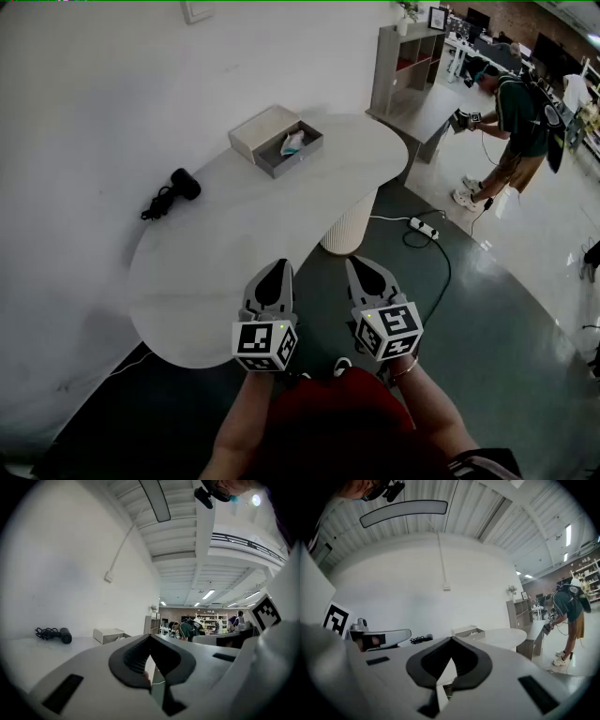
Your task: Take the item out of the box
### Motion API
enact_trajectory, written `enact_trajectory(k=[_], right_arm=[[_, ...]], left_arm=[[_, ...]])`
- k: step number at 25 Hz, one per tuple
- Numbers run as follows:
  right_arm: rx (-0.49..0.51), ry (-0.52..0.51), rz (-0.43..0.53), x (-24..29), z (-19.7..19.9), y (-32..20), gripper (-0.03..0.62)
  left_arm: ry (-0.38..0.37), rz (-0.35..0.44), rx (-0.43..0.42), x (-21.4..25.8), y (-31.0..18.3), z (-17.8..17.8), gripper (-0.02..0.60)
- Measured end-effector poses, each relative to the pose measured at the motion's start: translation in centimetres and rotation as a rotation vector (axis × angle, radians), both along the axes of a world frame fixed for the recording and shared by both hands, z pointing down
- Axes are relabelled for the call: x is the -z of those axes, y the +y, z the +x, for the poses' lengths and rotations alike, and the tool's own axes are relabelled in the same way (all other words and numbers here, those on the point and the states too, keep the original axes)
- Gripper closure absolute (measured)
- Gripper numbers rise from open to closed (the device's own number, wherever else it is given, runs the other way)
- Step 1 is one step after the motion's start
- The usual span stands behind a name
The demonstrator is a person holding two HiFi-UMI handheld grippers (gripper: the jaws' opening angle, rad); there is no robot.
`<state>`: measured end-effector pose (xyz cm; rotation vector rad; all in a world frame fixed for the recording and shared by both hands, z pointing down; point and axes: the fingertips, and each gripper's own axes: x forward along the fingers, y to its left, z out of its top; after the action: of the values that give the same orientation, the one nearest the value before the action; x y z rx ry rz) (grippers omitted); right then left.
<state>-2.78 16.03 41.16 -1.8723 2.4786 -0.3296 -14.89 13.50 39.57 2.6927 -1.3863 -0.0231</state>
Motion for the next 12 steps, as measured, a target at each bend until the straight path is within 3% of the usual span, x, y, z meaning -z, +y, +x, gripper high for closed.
enact_trajectory(k=[12], right_arm=[[0.010,-0.010,0.006,0.14,0.56,-0.52,0.579]], left_arm=[[-0.020,-0.013,-0.001,-0.17,0.12,1.11,0.560]])
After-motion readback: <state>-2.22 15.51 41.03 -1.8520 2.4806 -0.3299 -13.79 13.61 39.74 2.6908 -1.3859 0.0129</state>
